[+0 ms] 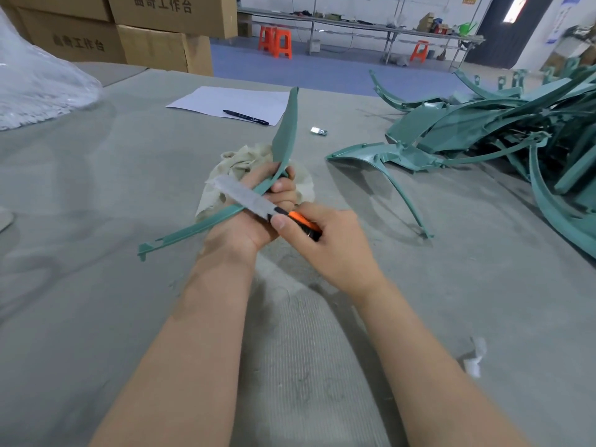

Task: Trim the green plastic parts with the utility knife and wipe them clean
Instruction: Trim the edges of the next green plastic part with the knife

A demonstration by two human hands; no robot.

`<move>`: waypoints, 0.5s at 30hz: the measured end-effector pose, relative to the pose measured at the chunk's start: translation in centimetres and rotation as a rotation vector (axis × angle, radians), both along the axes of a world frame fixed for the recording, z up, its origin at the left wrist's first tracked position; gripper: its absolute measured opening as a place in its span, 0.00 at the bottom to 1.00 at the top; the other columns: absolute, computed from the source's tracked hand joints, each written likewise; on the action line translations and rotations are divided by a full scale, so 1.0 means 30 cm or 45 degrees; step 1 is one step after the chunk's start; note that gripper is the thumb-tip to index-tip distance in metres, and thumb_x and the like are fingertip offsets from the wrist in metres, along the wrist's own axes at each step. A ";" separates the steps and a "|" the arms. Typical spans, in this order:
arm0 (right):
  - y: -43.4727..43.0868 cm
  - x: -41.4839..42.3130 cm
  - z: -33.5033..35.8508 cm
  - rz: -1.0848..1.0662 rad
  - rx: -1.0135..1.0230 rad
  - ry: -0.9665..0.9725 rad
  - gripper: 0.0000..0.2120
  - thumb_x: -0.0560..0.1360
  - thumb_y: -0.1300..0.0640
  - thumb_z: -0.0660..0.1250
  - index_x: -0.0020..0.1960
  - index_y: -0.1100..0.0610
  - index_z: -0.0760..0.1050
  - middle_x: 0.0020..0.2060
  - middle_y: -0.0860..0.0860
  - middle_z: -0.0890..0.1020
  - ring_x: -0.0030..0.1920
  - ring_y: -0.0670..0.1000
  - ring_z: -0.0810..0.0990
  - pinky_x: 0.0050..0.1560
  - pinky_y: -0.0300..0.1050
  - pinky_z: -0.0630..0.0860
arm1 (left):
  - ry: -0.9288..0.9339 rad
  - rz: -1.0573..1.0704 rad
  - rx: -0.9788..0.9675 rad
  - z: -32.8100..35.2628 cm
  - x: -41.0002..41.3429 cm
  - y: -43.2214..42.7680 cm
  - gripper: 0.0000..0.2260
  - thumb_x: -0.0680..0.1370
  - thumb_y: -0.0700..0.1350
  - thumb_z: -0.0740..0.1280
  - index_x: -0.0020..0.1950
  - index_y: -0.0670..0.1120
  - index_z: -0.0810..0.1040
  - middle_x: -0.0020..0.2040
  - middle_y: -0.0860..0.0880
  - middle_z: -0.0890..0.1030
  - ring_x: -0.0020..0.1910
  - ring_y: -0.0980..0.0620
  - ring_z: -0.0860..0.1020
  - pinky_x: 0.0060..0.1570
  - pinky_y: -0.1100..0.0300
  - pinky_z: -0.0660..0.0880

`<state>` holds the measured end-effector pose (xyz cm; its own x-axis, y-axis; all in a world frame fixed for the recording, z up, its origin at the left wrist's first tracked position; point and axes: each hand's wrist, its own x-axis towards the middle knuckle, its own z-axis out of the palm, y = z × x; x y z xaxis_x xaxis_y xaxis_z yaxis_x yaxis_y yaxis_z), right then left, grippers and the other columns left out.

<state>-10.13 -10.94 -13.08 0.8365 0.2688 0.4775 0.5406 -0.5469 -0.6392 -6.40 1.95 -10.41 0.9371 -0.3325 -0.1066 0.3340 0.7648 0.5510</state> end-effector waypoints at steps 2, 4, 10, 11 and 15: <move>-0.006 -0.005 0.009 0.041 0.061 0.010 0.17 0.76 0.43 0.66 0.29 0.39 0.68 0.21 0.44 0.68 0.25 0.45 0.66 0.28 0.36 0.60 | -0.020 -0.020 0.038 0.004 -0.004 -0.001 0.07 0.74 0.44 0.61 0.39 0.42 0.69 0.21 0.52 0.67 0.16 0.59 0.64 0.16 0.69 0.62; -0.016 -0.004 0.016 -0.014 0.189 0.026 0.19 0.75 0.42 0.66 0.29 0.46 0.66 0.22 0.46 0.67 0.25 0.45 0.65 0.27 0.40 0.62 | 0.004 0.004 -0.007 0.000 -0.007 -0.004 0.06 0.73 0.44 0.61 0.40 0.42 0.70 0.22 0.52 0.69 0.16 0.59 0.65 0.15 0.70 0.61; -0.055 0.023 0.019 -0.381 0.256 0.040 0.25 0.76 0.37 0.61 0.32 0.56 0.67 0.25 0.55 0.72 0.27 0.50 0.69 0.30 0.48 0.67 | 0.001 -0.088 0.056 0.014 -0.018 -0.011 0.07 0.75 0.43 0.60 0.38 0.43 0.69 0.22 0.53 0.65 0.15 0.59 0.61 0.14 0.71 0.57; -0.056 0.025 0.016 -0.393 0.232 0.036 0.25 0.76 0.37 0.61 0.32 0.56 0.67 0.24 0.53 0.71 0.27 0.49 0.68 0.30 0.47 0.66 | 0.001 -0.093 0.078 0.012 -0.017 -0.011 0.09 0.78 0.43 0.58 0.38 0.43 0.69 0.22 0.53 0.65 0.15 0.59 0.61 0.14 0.71 0.57; -0.050 0.027 0.005 -0.385 0.154 0.017 0.25 0.76 0.37 0.61 0.33 0.57 0.67 0.23 0.49 0.69 0.26 0.47 0.66 0.29 0.44 0.64 | 0.003 -0.049 0.121 0.016 -0.016 -0.012 0.15 0.81 0.44 0.56 0.35 0.45 0.68 0.22 0.52 0.65 0.14 0.58 0.60 0.14 0.71 0.57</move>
<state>-9.32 -12.45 -12.91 0.8760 -0.0511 0.4795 0.3564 -0.6013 -0.7151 -6.86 1.58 -9.92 0.9235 -0.3566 -0.1415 0.3636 0.6959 0.6193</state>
